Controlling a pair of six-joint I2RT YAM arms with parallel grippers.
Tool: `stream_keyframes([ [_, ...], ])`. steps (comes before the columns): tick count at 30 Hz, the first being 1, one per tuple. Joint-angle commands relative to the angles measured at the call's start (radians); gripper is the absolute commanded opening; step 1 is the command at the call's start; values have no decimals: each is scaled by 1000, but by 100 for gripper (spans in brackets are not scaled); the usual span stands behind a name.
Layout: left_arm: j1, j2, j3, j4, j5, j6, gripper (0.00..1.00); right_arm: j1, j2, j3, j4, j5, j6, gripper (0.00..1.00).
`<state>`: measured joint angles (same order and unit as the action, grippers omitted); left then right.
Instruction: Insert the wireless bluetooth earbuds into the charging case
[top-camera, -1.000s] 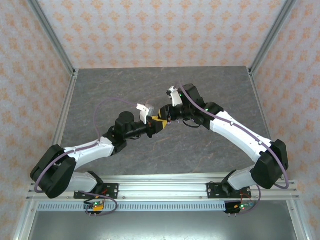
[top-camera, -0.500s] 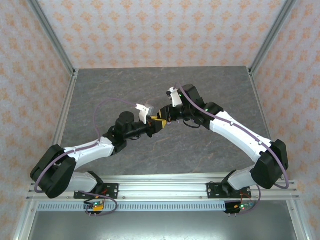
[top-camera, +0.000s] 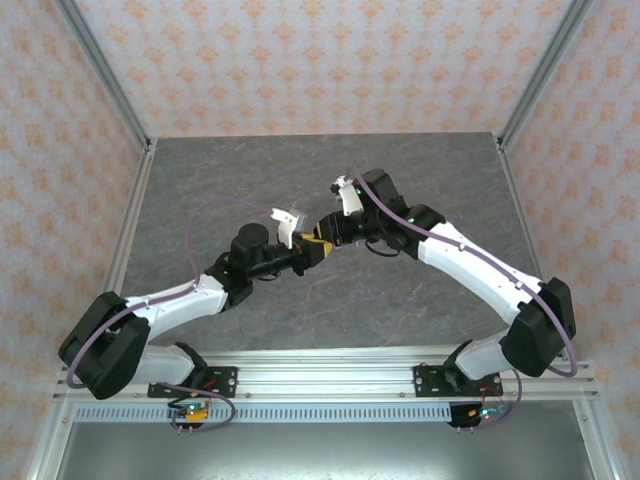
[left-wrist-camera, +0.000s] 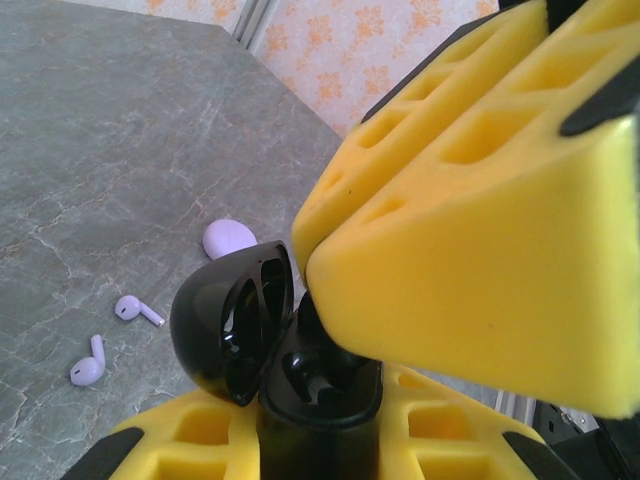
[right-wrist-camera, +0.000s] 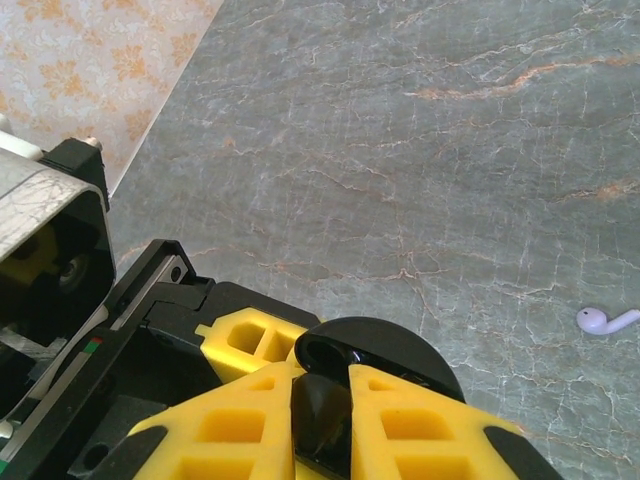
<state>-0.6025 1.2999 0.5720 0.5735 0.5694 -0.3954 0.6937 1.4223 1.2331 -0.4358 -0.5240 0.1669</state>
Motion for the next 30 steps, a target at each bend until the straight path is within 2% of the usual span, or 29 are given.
stream_keyframes([
  [1,-5,-34,45,34,4,11,10,8,18,20,-57,-3,0,17],
  [9,-3,-44,42,15,-52,19,10,9,16,26,-70,-31,-9,17],
  [15,-3,-53,43,4,-49,44,11,9,2,25,-75,-39,-14,20],
  [30,-4,-87,45,-40,0,157,13,9,-16,31,-71,-52,-9,34],
])
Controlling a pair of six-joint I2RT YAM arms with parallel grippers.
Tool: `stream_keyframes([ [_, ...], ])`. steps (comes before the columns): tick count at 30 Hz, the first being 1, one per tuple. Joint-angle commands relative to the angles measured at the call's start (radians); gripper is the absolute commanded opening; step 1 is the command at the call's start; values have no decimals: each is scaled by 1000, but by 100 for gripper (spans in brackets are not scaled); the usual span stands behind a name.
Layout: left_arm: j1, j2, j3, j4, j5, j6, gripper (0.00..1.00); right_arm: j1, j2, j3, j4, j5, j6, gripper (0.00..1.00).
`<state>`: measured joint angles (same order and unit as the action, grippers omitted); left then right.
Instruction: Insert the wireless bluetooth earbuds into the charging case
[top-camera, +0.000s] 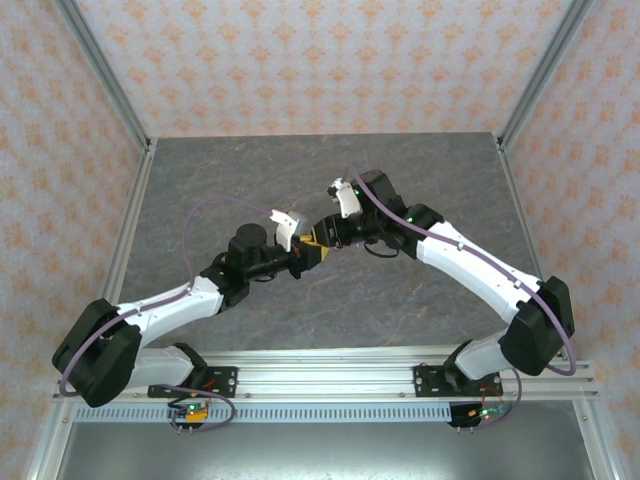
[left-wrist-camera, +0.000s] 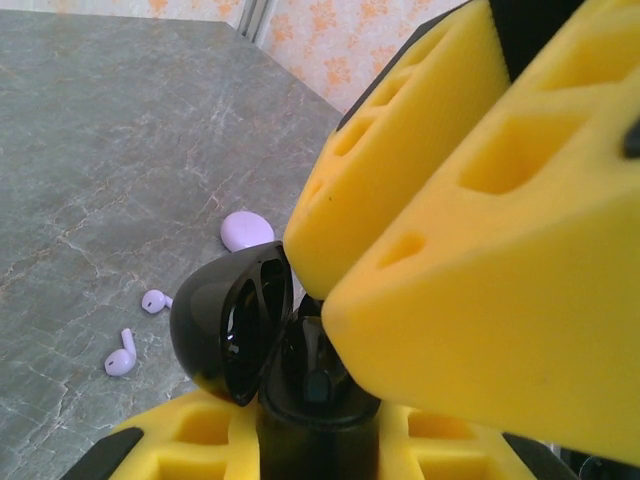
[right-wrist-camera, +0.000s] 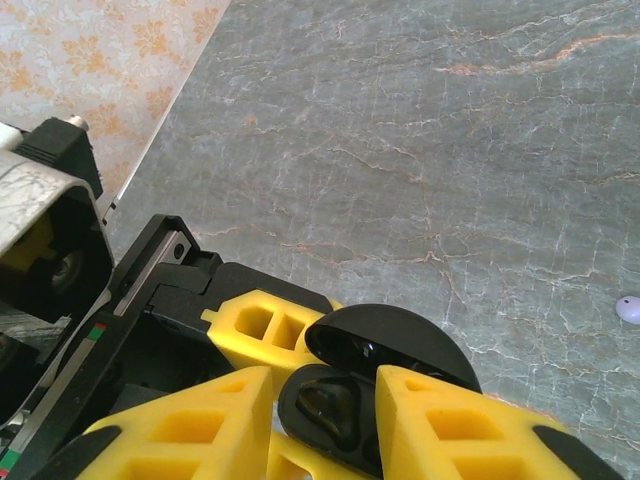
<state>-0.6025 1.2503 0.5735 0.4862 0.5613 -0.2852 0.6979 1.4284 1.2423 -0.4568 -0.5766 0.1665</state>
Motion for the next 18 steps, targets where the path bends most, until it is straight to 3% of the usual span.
stream_keyframes([
  [1,-5,-38,42,48,10,51,13,5,-22,21,-51,4,-10,34],
  [9,-8,-49,26,48,22,123,13,4,-42,23,-50,37,0,42],
  [18,-24,-62,19,-29,40,268,12,5,-108,26,-48,161,29,46],
])
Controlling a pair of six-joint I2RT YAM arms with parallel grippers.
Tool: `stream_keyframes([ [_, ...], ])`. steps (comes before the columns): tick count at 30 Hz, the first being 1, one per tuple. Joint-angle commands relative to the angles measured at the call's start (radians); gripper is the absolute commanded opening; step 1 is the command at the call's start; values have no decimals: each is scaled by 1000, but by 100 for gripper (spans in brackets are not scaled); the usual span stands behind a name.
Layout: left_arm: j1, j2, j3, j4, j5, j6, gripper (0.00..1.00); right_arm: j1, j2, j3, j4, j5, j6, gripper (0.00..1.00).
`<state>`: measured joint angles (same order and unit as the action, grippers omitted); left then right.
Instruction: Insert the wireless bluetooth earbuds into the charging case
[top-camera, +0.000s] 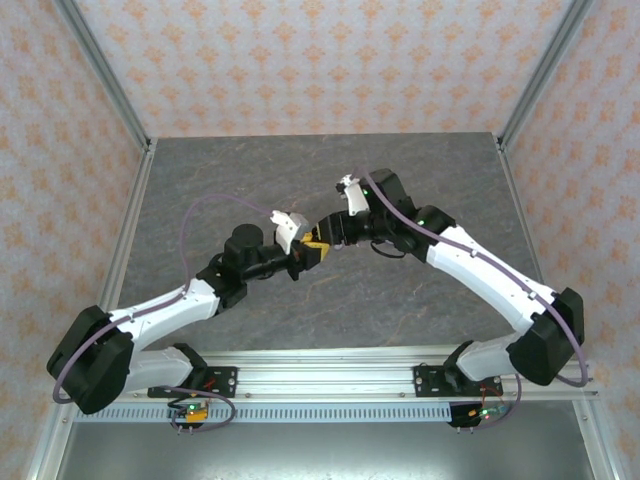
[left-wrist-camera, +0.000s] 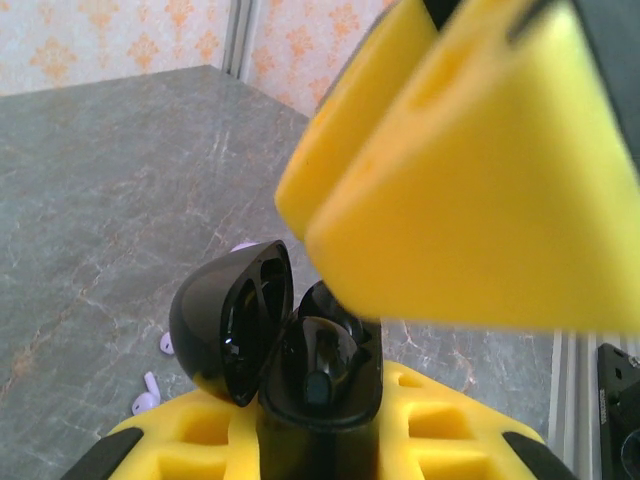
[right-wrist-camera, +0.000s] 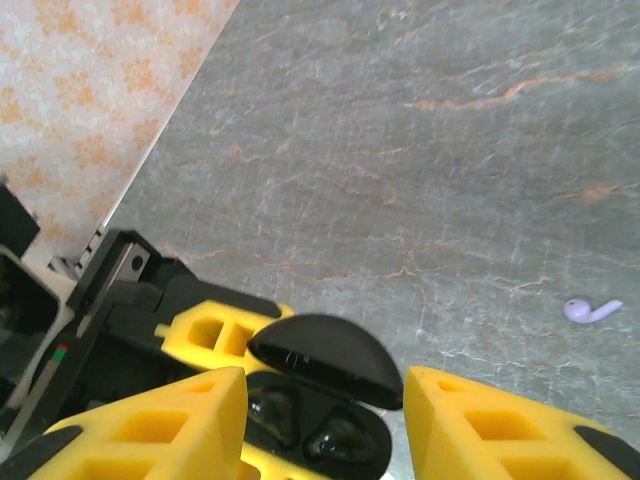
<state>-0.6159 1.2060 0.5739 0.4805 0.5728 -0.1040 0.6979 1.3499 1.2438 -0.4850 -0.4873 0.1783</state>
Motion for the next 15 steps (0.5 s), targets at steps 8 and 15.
stream_keyframes([
  [8,-24,-25,35,-97,42,160,12,5,-22,60,-59,111,38,41],
  [15,-41,-31,63,-168,65,221,12,5,26,104,-116,119,48,33],
])
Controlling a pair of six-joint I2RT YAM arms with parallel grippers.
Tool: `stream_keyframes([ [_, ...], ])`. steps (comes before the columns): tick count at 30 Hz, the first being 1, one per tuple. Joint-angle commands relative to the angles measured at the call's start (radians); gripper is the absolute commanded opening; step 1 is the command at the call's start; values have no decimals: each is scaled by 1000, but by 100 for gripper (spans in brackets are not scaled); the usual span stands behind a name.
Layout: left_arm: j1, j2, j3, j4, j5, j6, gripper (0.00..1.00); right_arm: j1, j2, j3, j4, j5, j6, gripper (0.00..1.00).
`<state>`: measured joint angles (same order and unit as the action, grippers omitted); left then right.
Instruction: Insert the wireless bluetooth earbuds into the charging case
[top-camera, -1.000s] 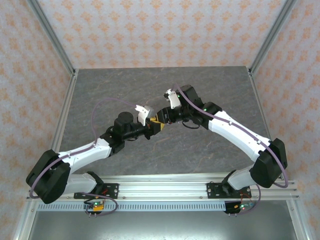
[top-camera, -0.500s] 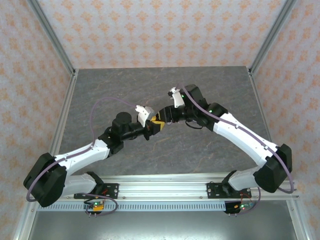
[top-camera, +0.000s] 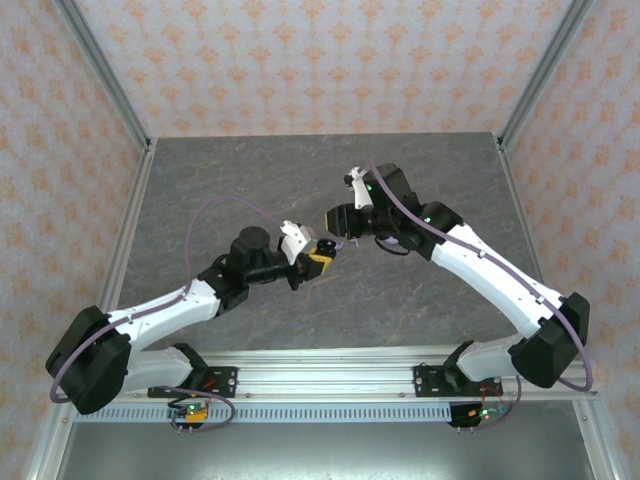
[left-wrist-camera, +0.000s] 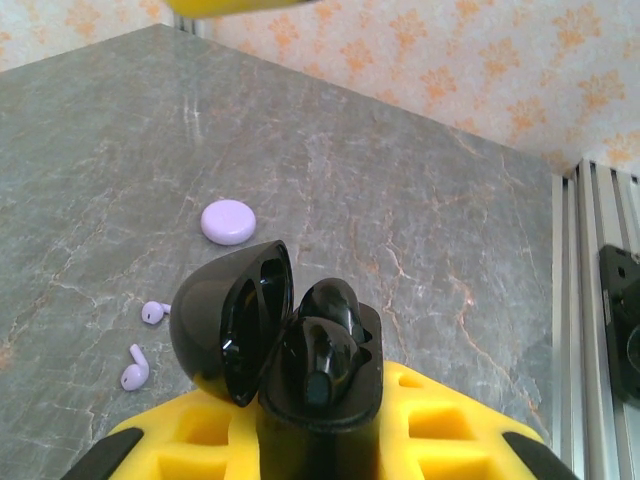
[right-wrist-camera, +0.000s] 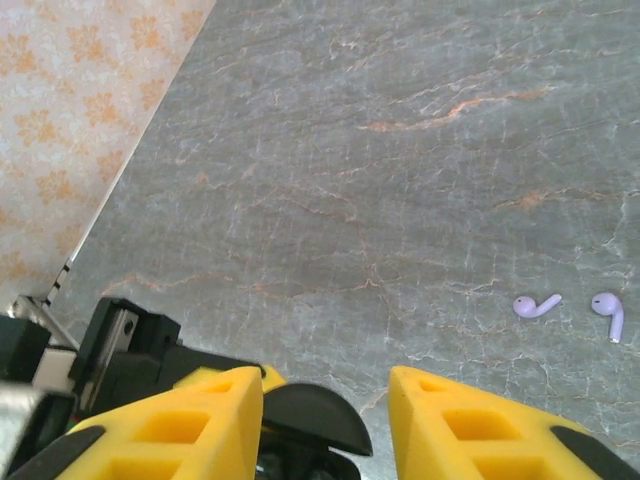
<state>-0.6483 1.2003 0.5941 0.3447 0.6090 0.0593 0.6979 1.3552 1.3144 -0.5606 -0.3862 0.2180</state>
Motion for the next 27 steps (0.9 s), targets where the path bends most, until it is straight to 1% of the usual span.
stream_keyframes([
  [1,-10,-26,47,-39,34,62,12,5,26,36,-43,15,14,30],
  [5,-17,-31,62,-70,35,90,12,5,55,57,-73,10,17,21],
  [9,-22,-35,67,-87,37,106,12,5,89,82,-105,-6,14,18],
  [16,-25,-41,65,-81,37,117,11,5,134,102,-136,-65,14,17],
  [21,-25,-38,73,-82,13,116,11,5,157,110,-161,-119,-1,17],
  [27,-25,-19,82,-75,-18,90,12,5,178,112,-194,-155,-26,17],
])
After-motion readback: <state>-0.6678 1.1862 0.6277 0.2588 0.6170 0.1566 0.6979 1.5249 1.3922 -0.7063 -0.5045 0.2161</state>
